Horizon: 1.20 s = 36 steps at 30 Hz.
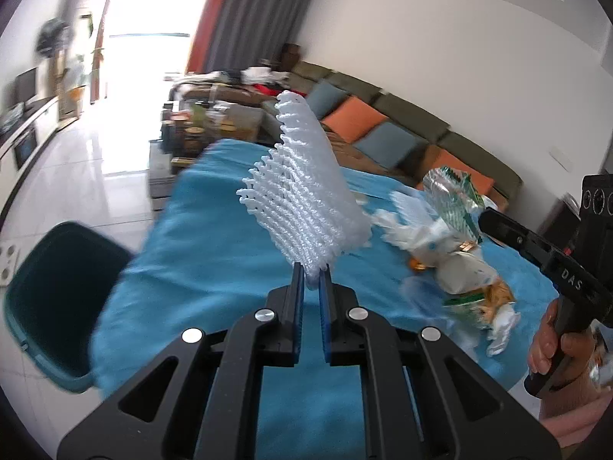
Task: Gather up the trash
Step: 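Carry the foam net and green wrapper with both grippers over the teal bin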
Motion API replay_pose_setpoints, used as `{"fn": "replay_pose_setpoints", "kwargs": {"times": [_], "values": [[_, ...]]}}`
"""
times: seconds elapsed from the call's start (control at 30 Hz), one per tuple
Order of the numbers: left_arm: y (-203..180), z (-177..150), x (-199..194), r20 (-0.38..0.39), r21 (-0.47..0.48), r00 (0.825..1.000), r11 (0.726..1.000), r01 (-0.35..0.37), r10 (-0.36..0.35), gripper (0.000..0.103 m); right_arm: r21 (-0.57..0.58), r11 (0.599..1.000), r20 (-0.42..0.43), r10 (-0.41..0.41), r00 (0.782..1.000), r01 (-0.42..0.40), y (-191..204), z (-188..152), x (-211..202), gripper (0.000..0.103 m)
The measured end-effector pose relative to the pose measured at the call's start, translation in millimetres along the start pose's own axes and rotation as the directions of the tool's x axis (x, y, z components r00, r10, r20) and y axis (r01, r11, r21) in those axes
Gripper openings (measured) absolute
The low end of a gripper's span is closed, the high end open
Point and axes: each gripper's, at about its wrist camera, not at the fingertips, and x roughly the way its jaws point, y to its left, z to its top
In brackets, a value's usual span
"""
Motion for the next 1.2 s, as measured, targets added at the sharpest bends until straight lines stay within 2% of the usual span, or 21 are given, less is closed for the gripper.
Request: {"fn": "replay_pose_setpoints", "kwargs": {"times": [0.13, 0.3, 0.37, 0.53, 0.57, 0.6, 0.67, 0.7, 0.77, 0.83, 0.93, 1.0, 1.1, 1.2], "values": [[39.1, -8.0, -25.2, 0.018, -0.067, 0.997, 0.995, -0.075, 0.077, 0.008, -0.053, 0.994, -0.044, 0.093, 0.995, -0.095, 36.7, 5.2, 29.3, 0.005], [96.7, -20.0, -53.1, 0.013, -0.174, 0.982, 0.967, -0.184, 0.189, 0.008, -0.087, 0.973, -0.103, 0.205, 0.973, -0.214, 80.9, 10.9, 67.4, 0.005], [114.1, -25.0, -59.9, 0.011, -0.203, 0.976, 0.956, -0.210, 0.217, 0.008, -0.093, 0.965, -0.123, 0.233, 0.965, -0.245, 92.4, 13.2, 81.1, 0.005], [148.5, -37.0, -70.7, -0.005, -0.262, 0.965, 0.931, -0.253, 0.261, 0.008, -0.091, 0.962, -0.178, 0.238, 0.955, -0.257, 106.2, 9.4, 99.7, 0.008], [151.1, -39.2, -71.6, -0.004, -0.265, 0.965, 0.930, -0.254, 0.263, 0.008, -0.090, 0.966, -0.186, 0.222, 0.957, -0.242, 105.9, 6.9, 99.8, 0.016], [154.1, -40.3, -72.5, -0.004, -0.270, 0.965, 0.929, -0.253, 0.262, 0.008, -0.090, 0.972, -0.197, 0.198, 0.960, -0.219, 104.3, 3.6, 99.7, 0.031], [159.4, -41.9, -73.7, -0.005, -0.271, 0.964, 0.927, -0.258, 0.267, 0.008, -0.066, 0.979, -0.209, 0.177, 0.962, -0.194, 92.5, -1.7, 96.9, 0.049], [163.3, -42.2, -74.1, -0.008, -0.271, 0.962, 0.926, -0.263, 0.271, 0.008, -0.049, 0.980, -0.220, 0.180, 0.959, -0.195, 88.7, -4.6, 96.2, 0.051], [169.7, -43.1, -73.2, -0.013, -0.278, 0.962, 0.923, -0.265, 0.272, 0.008, 0.003, 0.976, -0.270, 0.211, 0.940, -0.218, 79.1, -15.4, 93.1, 0.052], [167.8, -45.7, -68.9, -0.017, -0.281, 0.961, 0.921, -0.269, 0.276, 0.008, 0.025, 0.970, -0.320, 0.236, 0.918, -0.240, 78.0, -26.9, 93.0, 0.052], [162.8, -46.0, -61.9, -0.020, -0.280, 0.958, 0.919, -0.279, 0.284, 0.008, 0.024, 0.969, -0.365, 0.239, 0.900, -0.248, 84.0, -40.7, 93.5, 0.048], [162.4, -46.0, -61.0, -0.023, -0.278, 0.958, 0.918, -0.281, 0.286, 0.008, 0.045, 0.966, -0.394, 0.252, 0.884, -0.255, 84.1, -47.1, 96.7, 0.022], [159.8, -47.3, -61.2, -0.024, -0.271, 0.955, 0.917, -0.292, 0.297, 0.008, 0.064, 0.963, -0.388, 0.264, 0.883, -0.260, 77.9, -46.4, 103.7, 0.020], [161.2, -48.5, -63.3, -0.023, -0.273, 0.953, 0.915, -0.297, 0.303, 0.008, 0.052, 0.961, -0.364, 0.273, 0.891, -0.273, 79.6, -36.5, 106.1, 0.020]]}}
